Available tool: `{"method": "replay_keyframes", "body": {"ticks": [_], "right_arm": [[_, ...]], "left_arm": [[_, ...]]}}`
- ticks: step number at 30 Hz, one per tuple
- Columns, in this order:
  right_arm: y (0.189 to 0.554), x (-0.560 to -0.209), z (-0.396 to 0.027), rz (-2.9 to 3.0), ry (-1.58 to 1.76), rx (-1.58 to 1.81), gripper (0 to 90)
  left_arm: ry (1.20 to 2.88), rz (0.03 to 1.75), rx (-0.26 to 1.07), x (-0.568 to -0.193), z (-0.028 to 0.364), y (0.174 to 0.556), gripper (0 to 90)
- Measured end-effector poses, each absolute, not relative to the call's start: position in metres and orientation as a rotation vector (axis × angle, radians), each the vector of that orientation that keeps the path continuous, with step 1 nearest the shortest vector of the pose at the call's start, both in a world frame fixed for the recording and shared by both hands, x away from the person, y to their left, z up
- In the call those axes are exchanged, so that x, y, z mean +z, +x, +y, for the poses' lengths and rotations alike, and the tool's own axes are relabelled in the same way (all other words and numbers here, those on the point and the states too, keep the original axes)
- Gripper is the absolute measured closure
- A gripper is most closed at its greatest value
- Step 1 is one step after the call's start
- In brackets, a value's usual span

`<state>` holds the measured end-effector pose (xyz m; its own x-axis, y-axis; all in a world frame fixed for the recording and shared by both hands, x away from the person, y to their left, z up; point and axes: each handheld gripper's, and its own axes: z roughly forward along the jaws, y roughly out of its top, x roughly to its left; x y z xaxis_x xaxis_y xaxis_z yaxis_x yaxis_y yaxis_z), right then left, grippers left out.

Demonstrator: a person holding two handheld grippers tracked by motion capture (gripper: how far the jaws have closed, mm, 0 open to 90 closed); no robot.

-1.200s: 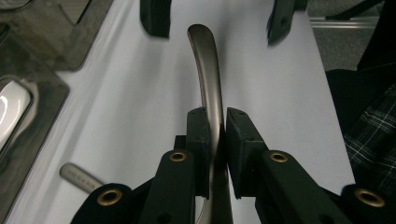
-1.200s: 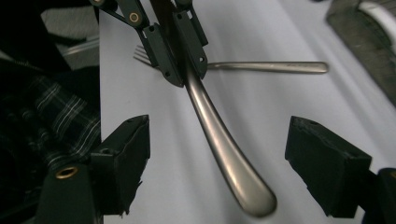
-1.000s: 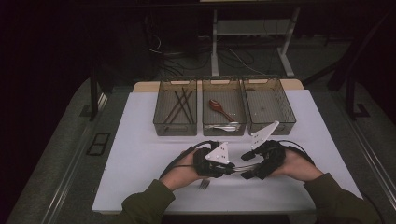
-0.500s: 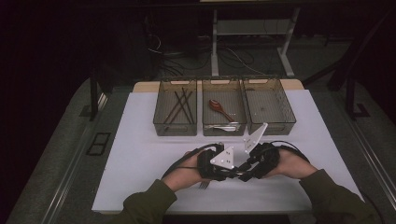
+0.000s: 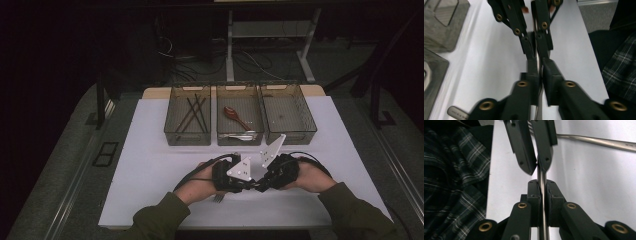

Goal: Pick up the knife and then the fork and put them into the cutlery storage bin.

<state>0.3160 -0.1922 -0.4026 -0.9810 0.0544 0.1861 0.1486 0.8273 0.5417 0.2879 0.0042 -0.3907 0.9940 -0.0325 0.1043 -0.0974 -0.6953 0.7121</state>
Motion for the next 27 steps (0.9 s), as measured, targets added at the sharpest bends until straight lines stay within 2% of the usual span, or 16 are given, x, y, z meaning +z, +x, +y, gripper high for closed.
{"method": "replay_keyframes", "body": {"ticks": [13,23,27], "right_arm": [[0.320,-0.406,-0.209,-2.880,-0.303,-0.960,83.0],[0.322,-0.409,-0.228,-2.909,-0.441,-1.028,83.0],[0.322,-0.410,-0.234,-2.919,-0.498,-1.047,82.9]], "left_arm": [[2.237,0.098,0.068,-0.388,0.031,0.297,59.9],[2.148,0.304,0.110,-0.391,0.071,0.300,50.7],[2.129,0.379,0.141,-0.396,0.093,0.298,50.7]]}}
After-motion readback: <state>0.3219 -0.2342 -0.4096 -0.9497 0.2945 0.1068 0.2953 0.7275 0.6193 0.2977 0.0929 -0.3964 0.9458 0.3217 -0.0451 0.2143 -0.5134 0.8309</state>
